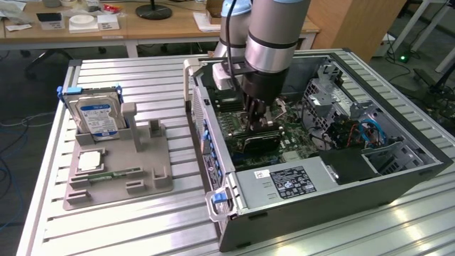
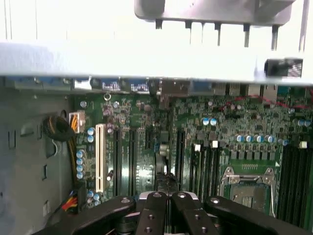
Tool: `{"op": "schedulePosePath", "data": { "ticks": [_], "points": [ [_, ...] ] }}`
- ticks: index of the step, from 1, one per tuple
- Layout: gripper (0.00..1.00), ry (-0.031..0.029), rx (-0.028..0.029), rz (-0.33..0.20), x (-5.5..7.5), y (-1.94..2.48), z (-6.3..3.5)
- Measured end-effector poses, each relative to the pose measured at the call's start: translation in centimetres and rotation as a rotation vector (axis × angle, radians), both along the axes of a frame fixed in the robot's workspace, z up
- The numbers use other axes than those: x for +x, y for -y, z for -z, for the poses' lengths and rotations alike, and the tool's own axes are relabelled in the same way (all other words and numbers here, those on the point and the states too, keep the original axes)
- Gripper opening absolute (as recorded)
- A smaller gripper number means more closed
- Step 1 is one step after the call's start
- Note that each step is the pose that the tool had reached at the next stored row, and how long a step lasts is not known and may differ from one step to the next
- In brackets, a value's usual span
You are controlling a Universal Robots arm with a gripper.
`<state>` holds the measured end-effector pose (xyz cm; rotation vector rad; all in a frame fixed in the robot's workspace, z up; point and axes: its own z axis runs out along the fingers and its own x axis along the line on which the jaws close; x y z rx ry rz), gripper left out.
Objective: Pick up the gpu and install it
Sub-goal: 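Press down on the gpu until it lock into place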
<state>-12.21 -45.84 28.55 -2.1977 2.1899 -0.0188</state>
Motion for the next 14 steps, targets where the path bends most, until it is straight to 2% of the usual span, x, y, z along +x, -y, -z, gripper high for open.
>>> {"op": "schedulePosePath", "data": {
  "ticks": [2,14],
  "points": [
    [0.11,0.0000,0.0001,0.000,-0.7,0.00,0.00],
    [0.11,-0.0001,-0.0012,-0.002,-2.7,0.18,-0.02]
  ]
}}
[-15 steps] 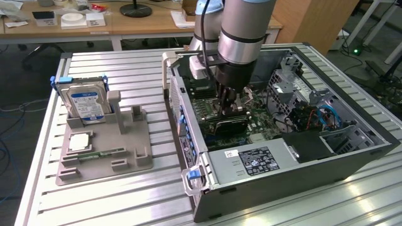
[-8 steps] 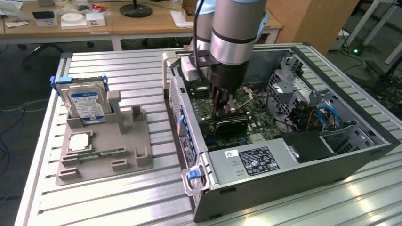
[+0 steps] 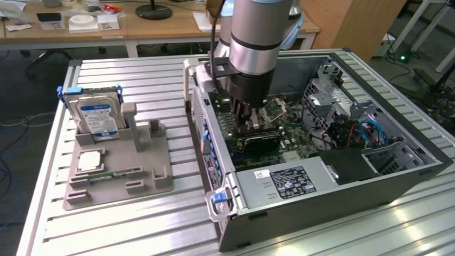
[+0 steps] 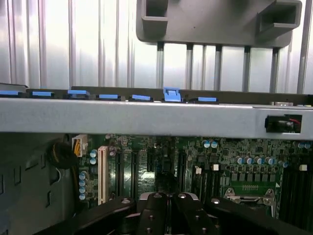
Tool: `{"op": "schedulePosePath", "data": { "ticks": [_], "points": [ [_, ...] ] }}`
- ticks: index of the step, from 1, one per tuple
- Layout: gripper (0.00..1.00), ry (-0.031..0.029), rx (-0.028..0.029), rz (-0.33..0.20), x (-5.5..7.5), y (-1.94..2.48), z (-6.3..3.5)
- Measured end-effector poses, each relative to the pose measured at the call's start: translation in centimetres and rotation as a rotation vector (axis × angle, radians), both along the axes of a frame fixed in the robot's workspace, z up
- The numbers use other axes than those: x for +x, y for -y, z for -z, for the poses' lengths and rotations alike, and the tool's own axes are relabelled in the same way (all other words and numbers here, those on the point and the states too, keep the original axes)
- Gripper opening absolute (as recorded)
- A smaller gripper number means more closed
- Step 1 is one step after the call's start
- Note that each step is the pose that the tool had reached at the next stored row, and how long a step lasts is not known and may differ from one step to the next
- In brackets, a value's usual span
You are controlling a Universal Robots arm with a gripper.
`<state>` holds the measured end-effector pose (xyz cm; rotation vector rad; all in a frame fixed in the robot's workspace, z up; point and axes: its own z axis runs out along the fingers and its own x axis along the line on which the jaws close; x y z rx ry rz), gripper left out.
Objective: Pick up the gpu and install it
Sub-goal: 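Press down on the gpu until it lock into place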
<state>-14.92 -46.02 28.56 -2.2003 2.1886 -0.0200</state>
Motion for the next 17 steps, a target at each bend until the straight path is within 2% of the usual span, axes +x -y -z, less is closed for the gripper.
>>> {"op": "schedulePosePath", "data": {
  "ticks": [4,6,8,10,12,17],
  "points": [
    [0.11,-0.0025,-0.0005,0.000,-0.4,0.00,-0.29],
    [0.11,-0.0062,-0.0006,0.000,-0.5,0.01,-0.50],
    [0.11,-0.0143,-0.0001,0.000,-0.6,0.00,-0.59],
    [0.11,-0.0264,-0.0006,0.000,-0.6,0.00,-0.68],
    [0.11,-0.0327,-0.0007,0.000,-0.6,0.00,-0.90],
    [0.11,-0.0349,-0.0019,0.000,-0.7,-0.03,-1.23]
  ]
}}
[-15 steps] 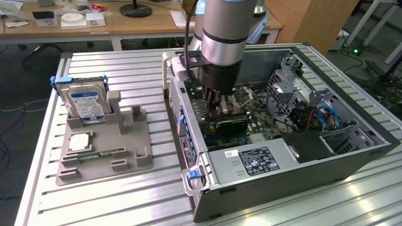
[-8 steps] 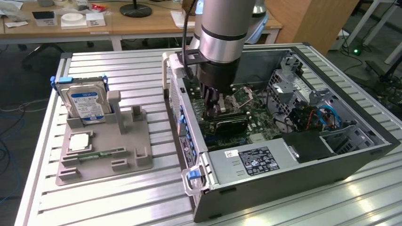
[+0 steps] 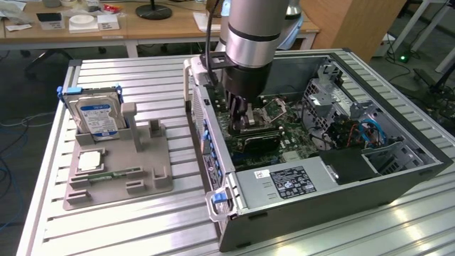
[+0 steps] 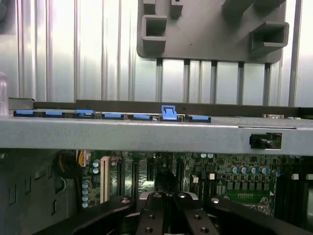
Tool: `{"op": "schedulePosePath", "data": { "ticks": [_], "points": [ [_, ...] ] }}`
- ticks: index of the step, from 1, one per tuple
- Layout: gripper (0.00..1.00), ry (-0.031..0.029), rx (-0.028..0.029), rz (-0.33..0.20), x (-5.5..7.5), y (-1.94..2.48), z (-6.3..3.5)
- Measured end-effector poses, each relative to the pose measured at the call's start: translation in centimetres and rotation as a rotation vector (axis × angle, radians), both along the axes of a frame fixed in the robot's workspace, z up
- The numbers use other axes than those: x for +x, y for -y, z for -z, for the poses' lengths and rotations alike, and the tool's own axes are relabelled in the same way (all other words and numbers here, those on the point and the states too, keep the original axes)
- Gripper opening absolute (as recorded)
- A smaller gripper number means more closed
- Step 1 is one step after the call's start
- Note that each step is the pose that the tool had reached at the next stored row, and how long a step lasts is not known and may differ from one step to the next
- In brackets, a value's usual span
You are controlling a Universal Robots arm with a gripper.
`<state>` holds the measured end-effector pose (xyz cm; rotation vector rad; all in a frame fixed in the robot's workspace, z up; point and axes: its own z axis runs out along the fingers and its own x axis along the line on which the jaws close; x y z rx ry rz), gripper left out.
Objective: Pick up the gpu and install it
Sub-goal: 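Press down on the gpu until it lock into place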
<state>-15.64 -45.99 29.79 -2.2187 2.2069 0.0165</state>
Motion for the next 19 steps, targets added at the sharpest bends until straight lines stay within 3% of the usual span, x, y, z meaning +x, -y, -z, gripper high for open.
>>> {"op": "schedulePosePath", "data": {
  "ticks": [2,5,12,19],
  "points": [
    [0.11,-0.0002,-0.0051,0.000,-0.1,-0.13,-0.02],
    [0.11,-0.0002,-0.0063,0.000,-0.3,-0.42,-0.02],
    [0.11,-0.0001,-0.0093,0.000,-1.2,-1.76,0.03],
    [0.11,0.0001,-0.0094,0.000,-1.9,-1.84,0.10]
  ]
}}
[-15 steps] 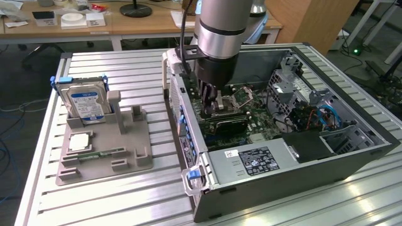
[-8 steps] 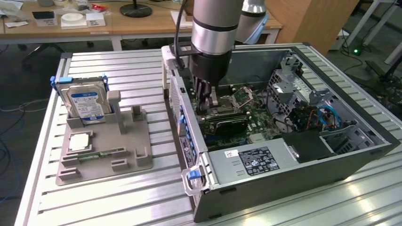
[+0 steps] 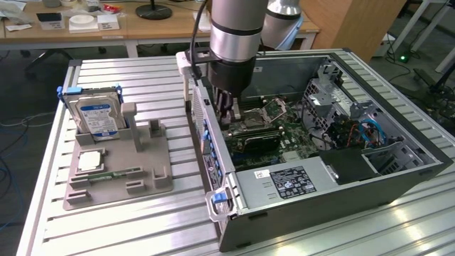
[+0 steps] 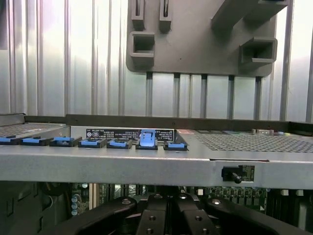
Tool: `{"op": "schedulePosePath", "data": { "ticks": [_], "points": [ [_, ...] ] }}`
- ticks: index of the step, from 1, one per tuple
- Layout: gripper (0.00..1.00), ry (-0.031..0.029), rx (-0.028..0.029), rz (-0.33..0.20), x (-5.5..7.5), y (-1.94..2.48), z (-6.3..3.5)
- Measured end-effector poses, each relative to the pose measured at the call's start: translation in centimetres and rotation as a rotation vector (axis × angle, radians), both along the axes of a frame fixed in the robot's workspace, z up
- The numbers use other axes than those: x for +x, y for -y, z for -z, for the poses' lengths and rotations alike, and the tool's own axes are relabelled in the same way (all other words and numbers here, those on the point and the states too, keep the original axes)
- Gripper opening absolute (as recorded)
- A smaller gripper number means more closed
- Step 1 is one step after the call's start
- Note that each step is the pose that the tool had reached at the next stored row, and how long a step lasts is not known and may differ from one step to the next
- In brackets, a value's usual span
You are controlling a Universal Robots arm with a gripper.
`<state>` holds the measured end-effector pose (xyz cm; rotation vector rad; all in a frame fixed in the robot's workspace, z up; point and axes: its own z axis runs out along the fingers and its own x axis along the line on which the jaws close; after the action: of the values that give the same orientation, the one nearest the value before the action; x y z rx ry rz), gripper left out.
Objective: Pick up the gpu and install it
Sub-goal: 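Press down on the gpu until it lock into place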
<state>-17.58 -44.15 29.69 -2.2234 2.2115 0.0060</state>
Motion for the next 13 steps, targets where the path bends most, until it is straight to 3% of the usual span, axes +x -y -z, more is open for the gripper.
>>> {"op": "schedulePosePath", "data": {
  "ticks": [7,13],
  "points": [
    [0.11,-0.0001,0.0000,0.000,-0.06,0.02,0.07],
    [0.11,-0.0002,0.0000,0.000,-0.06,0.31,0.08]
  ]
}}
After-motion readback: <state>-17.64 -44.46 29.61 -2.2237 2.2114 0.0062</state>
